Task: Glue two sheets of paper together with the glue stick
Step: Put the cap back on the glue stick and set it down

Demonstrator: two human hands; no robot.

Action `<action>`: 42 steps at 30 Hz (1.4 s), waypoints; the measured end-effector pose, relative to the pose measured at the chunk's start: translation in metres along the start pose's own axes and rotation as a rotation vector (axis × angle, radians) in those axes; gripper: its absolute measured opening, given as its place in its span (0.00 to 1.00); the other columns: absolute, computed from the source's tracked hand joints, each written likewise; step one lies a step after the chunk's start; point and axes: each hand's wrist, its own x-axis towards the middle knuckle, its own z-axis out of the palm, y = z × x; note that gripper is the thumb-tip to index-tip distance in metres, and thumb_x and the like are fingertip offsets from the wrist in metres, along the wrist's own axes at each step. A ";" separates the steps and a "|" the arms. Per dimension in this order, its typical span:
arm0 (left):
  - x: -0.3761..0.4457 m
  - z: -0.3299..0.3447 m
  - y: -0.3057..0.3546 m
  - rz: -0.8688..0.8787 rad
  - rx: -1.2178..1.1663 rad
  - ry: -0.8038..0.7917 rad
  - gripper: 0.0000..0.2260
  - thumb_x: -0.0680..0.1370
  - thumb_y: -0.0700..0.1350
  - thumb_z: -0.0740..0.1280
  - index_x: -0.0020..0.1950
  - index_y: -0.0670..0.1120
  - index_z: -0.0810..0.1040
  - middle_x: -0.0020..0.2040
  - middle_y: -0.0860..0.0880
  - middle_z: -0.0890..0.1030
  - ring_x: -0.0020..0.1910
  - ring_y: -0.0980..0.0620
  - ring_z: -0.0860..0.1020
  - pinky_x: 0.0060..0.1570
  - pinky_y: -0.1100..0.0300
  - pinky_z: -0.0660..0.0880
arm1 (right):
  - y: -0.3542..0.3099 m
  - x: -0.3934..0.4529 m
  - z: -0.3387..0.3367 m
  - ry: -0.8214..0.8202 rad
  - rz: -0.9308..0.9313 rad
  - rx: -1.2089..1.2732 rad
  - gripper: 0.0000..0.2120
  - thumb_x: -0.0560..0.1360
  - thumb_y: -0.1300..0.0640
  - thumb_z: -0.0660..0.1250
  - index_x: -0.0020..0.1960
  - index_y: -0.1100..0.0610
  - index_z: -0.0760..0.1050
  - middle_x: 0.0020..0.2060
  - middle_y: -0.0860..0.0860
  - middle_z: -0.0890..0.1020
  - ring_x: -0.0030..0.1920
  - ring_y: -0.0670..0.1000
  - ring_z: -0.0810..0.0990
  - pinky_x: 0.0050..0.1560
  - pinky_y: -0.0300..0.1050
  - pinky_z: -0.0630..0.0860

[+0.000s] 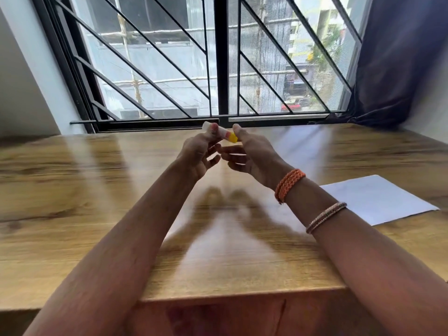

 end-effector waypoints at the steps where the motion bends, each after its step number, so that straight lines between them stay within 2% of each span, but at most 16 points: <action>1: 0.000 0.001 0.000 0.011 -0.001 -0.014 0.08 0.78 0.51 0.63 0.43 0.50 0.78 0.34 0.59 0.79 0.39 0.59 0.73 0.37 0.63 0.69 | 0.000 0.001 0.001 -0.017 0.002 0.071 0.10 0.80 0.51 0.61 0.50 0.58 0.72 0.37 0.55 0.82 0.34 0.49 0.79 0.39 0.43 0.75; 3: 0.000 0.002 0.000 0.028 0.007 -0.027 0.08 0.78 0.51 0.62 0.45 0.50 0.78 0.38 0.58 0.80 0.43 0.58 0.75 0.38 0.61 0.68 | 0.001 0.001 0.003 0.051 -0.123 0.054 0.07 0.78 0.54 0.64 0.46 0.57 0.70 0.35 0.54 0.81 0.33 0.48 0.78 0.38 0.43 0.75; 4: 0.000 0.002 0.000 0.027 0.021 -0.024 0.09 0.78 0.53 0.62 0.48 0.50 0.77 0.41 0.57 0.80 0.45 0.57 0.74 0.39 0.60 0.68 | 0.003 0.001 0.003 0.122 -0.252 -0.074 0.07 0.77 0.56 0.66 0.44 0.56 0.70 0.35 0.54 0.82 0.32 0.48 0.78 0.36 0.42 0.75; 6: -0.002 0.001 0.001 -0.006 0.048 0.007 0.11 0.76 0.57 0.63 0.48 0.51 0.77 0.43 0.57 0.80 0.44 0.56 0.72 0.39 0.59 0.68 | 0.008 0.003 0.002 0.259 -0.626 -0.549 0.07 0.74 0.59 0.70 0.43 0.56 0.71 0.34 0.51 0.81 0.33 0.50 0.78 0.34 0.43 0.72; 8: -0.001 0.000 0.002 -0.046 0.055 0.022 0.13 0.75 0.60 0.64 0.42 0.51 0.77 0.41 0.57 0.79 0.42 0.56 0.71 0.38 0.60 0.67 | 0.013 0.004 0.002 0.370 -0.907 -1.000 0.07 0.70 0.63 0.70 0.45 0.56 0.73 0.33 0.50 0.80 0.36 0.55 0.79 0.40 0.47 0.66; 11: -0.002 -0.001 0.003 -0.065 0.040 0.023 0.13 0.75 0.59 0.64 0.38 0.51 0.77 0.38 0.58 0.78 0.40 0.56 0.71 0.38 0.60 0.68 | 0.011 0.001 0.003 0.462 -1.018 -1.200 0.10 0.68 0.63 0.70 0.46 0.54 0.74 0.32 0.49 0.80 0.39 0.56 0.78 0.45 0.49 0.57; 13: -0.001 0.000 0.003 -0.064 0.001 0.029 0.11 0.75 0.57 0.65 0.39 0.50 0.77 0.34 0.57 0.78 0.39 0.57 0.71 0.37 0.61 0.68 | 0.009 0.000 0.001 0.421 -0.944 -1.102 0.09 0.70 0.58 0.70 0.48 0.54 0.74 0.34 0.48 0.80 0.40 0.55 0.78 0.45 0.47 0.56; 16: -0.002 0.000 0.002 -0.065 -0.022 0.043 0.10 0.76 0.54 0.65 0.39 0.50 0.76 0.37 0.55 0.77 0.39 0.56 0.71 0.37 0.61 0.69 | 0.006 -0.003 0.002 0.334 -0.670 -0.792 0.15 0.72 0.46 0.69 0.53 0.54 0.72 0.36 0.46 0.79 0.39 0.49 0.77 0.51 0.48 0.64; 18: -0.004 0.000 0.003 -0.055 0.022 0.095 0.11 0.77 0.53 0.64 0.37 0.50 0.76 0.38 0.55 0.78 0.40 0.56 0.71 0.37 0.60 0.68 | 0.005 -0.003 0.003 0.310 -0.521 -0.676 0.17 0.73 0.44 0.68 0.55 0.54 0.71 0.38 0.44 0.77 0.41 0.48 0.77 0.56 0.52 0.69; 22: -0.002 -0.006 0.008 0.082 0.146 0.287 0.11 0.77 0.53 0.64 0.39 0.48 0.76 0.37 0.52 0.78 0.38 0.54 0.70 0.37 0.60 0.67 | 0.012 -0.001 0.004 0.224 -0.347 -0.840 0.14 0.71 0.52 0.68 0.55 0.54 0.72 0.44 0.48 0.80 0.49 0.52 0.78 0.53 0.50 0.65; 25: 0.004 -0.026 0.013 0.243 0.349 0.365 0.13 0.75 0.55 0.66 0.34 0.49 0.77 0.37 0.51 0.80 0.43 0.50 0.76 0.40 0.58 0.68 | 0.025 0.001 0.012 0.067 -0.234 -0.967 0.15 0.70 0.53 0.68 0.56 0.52 0.73 0.49 0.49 0.81 0.55 0.53 0.77 0.54 0.50 0.63; 29: 0.009 -0.059 0.014 0.346 0.872 0.475 0.11 0.71 0.56 0.70 0.48 0.51 0.81 0.42 0.47 0.82 0.52 0.45 0.79 0.51 0.55 0.74 | 0.043 0.009 0.032 -0.034 -0.225 -1.124 0.26 0.71 0.42 0.69 0.64 0.53 0.70 0.59 0.53 0.78 0.63 0.55 0.72 0.57 0.51 0.61; 33: 0.011 -0.077 0.012 0.377 1.173 0.602 0.11 0.72 0.56 0.70 0.50 0.53 0.81 0.51 0.46 0.83 0.61 0.41 0.73 0.56 0.49 0.66 | 0.051 0.021 0.048 -0.008 -0.244 -1.178 0.31 0.70 0.38 0.68 0.67 0.54 0.69 0.61 0.54 0.77 0.65 0.57 0.69 0.60 0.53 0.61; 35: 0.012 -0.081 0.010 0.357 1.247 0.606 0.10 0.72 0.54 0.70 0.51 0.53 0.81 0.52 0.44 0.83 0.62 0.41 0.71 0.56 0.49 0.64 | 0.052 0.027 0.053 0.015 -0.244 -1.180 0.31 0.71 0.37 0.67 0.66 0.54 0.69 0.60 0.54 0.78 0.65 0.57 0.70 0.61 0.54 0.62; 39: 0.013 -0.085 0.004 0.335 1.373 0.631 0.09 0.74 0.52 0.69 0.52 0.52 0.82 0.51 0.44 0.83 0.60 0.42 0.70 0.55 0.49 0.62 | 0.052 0.037 0.063 0.053 -0.230 -1.105 0.24 0.72 0.41 0.68 0.64 0.51 0.72 0.60 0.53 0.79 0.65 0.56 0.71 0.53 0.47 0.59; 42: 0.016 -0.088 0.001 0.308 1.395 0.611 0.10 0.73 0.52 0.69 0.53 0.52 0.82 0.52 0.44 0.82 0.62 0.43 0.69 0.57 0.49 0.61 | 0.056 0.048 0.070 0.119 -0.208 -1.018 0.16 0.72 0.44 0.69 0.56 0.49 0.77 0.56 0.53 0.81 0.63 0.55 0.73 0.59 0.51 0.60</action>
